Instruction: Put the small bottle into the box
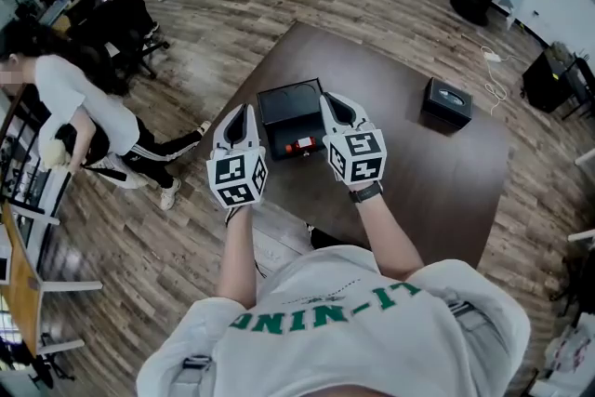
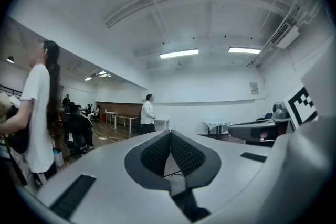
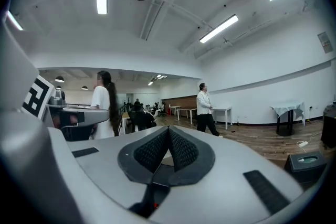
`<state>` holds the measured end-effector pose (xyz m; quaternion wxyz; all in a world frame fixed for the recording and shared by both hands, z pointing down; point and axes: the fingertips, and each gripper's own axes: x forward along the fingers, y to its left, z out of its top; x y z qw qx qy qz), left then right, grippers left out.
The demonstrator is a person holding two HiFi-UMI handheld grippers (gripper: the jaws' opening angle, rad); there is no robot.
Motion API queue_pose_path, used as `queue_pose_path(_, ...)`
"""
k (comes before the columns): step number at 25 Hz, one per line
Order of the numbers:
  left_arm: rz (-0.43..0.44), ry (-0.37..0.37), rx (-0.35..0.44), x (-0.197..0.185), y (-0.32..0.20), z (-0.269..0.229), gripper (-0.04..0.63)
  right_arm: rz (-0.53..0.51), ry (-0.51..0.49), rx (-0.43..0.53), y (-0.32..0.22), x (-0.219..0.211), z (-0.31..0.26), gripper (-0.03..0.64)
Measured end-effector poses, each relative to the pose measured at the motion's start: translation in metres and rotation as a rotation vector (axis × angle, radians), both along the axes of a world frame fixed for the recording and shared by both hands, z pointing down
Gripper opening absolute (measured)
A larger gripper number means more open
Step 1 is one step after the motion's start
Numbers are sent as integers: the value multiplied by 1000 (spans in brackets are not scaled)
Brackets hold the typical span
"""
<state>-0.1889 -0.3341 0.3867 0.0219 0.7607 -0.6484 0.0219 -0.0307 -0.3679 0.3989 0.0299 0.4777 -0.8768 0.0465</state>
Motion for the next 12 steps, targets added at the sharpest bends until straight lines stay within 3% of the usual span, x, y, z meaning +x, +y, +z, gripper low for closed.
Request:
queue_pose_path(4,3,-4,17,1,-11,1,12,0,6,10,-9,0,0,14)
queue_pose_path(12,17,7,-62,8,-3,37,12,-49,11,-109,9,-2,45,14)
